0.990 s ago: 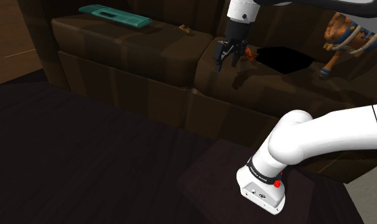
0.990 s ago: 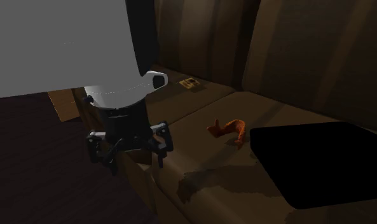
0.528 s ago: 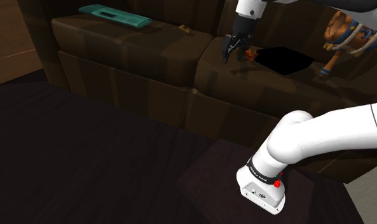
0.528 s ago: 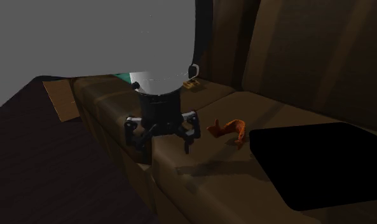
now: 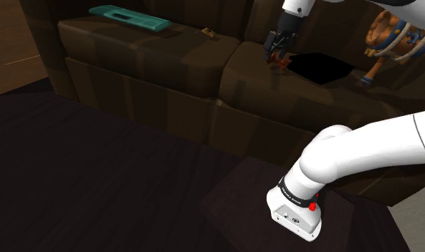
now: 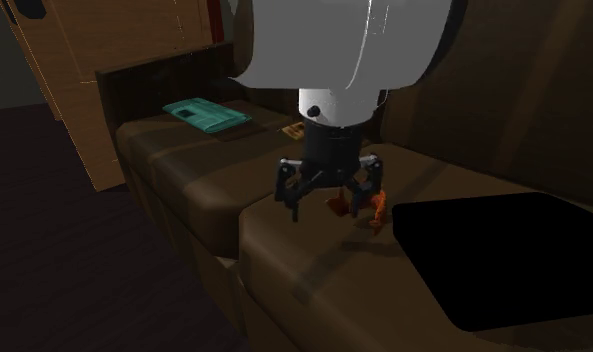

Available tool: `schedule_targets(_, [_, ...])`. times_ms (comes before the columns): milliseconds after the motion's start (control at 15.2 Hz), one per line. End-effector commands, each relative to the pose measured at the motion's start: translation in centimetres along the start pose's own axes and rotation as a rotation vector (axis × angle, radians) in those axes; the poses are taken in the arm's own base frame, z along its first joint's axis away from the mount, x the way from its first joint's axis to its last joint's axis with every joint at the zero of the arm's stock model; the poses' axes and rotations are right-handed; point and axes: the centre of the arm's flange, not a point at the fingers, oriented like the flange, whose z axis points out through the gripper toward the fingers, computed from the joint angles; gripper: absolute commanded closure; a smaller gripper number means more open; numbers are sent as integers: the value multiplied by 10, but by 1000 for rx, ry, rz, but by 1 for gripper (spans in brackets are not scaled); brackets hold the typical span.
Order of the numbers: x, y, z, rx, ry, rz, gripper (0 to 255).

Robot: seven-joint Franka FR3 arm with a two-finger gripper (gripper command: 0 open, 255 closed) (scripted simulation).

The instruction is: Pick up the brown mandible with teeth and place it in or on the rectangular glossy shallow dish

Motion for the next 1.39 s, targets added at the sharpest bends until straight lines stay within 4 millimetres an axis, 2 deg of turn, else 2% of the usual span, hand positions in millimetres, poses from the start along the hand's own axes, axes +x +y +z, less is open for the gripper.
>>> schedule_targets(0, [7, 28, -5, 5, 14, 8, 0])
schedule_targets(462, [25, 118, -16, 25, 59, 38, 0])
schedule_targets(924, [27, 117, 21, 25, 59, 38, 0])
schedule_targets(1320, [27, 117, 24, 25, 59, 38, 0])
